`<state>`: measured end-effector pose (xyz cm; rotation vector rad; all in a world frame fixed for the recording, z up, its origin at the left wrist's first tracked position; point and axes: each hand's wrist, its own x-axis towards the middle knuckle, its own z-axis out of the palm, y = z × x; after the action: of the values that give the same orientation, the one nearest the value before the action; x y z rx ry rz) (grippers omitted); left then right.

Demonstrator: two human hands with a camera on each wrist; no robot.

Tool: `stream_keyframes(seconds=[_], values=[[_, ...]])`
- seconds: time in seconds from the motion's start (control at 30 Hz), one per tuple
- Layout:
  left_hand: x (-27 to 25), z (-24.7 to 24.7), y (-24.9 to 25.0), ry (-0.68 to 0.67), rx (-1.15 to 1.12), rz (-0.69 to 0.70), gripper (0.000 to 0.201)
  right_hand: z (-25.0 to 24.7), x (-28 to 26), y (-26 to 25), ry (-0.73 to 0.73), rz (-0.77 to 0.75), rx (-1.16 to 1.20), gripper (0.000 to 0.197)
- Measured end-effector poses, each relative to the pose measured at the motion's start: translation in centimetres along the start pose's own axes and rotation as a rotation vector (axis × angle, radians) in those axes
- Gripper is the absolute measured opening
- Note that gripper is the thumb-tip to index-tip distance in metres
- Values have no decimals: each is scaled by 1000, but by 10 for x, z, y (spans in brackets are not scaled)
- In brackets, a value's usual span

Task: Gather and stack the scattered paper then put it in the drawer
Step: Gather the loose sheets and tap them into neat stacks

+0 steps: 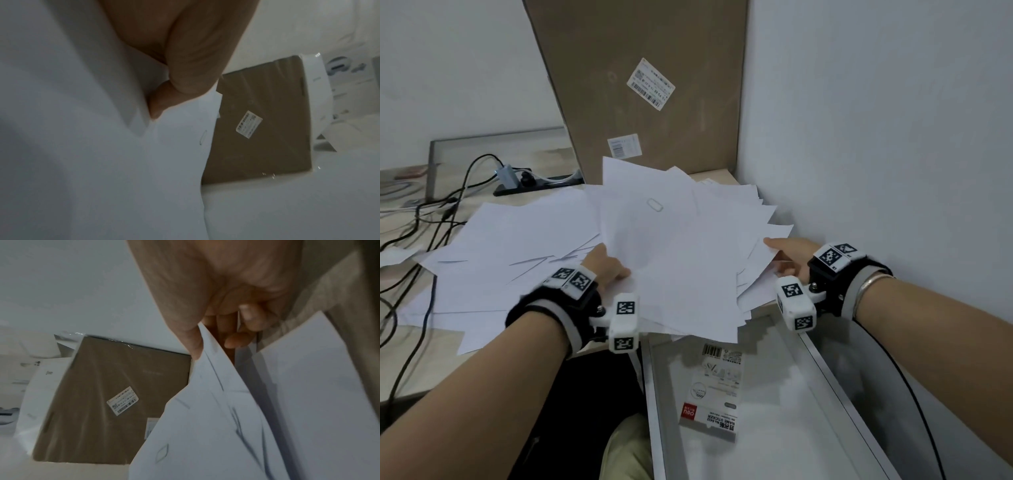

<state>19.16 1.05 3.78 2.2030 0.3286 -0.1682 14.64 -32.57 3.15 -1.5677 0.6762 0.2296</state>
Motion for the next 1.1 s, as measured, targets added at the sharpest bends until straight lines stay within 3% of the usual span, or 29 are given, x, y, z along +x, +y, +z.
stream_keyframes(seconds=[0.07, 0.27, 0.37, 0.5, 0.6, 0.7, 0.93, 1.03, 1.1], values=[[-2, -11, -12, 21, -57, 10, 48, -4, 9, -3, 32, 20, -61, 32], [-11, -29, -43, 37, -333, 6, 38, 6, -2, -13, 110, -47, -203, 29], [-13, -32, -49, 143, -453, -53, 34, 8, -2, -12, 170, -94, -180, 28], [-17, -37, -51, 282, -459, -156, 46, 2, -10, -12, 239, -144, -2, 22], [-19, -43, -48, 279, -459, -251, 64, -7, -18, -17, 307, -189, 142, 15], [-28, -45, -42, 277, -485, -317, 68, -14, -31, -21, 377, -275, 298, 22], [-50, -37, -38, 215, -497, -350, 48, -5, -82, -46, 435, -544, 622, 33], [-63, -31, -32, 212, -511, -288, 54, 3, -95, -58, 370, -549, 708, 37], [-63, -24, -34, 162, -567, -263, 48, 11, -100, -61, 297, -531, 711, 39]])
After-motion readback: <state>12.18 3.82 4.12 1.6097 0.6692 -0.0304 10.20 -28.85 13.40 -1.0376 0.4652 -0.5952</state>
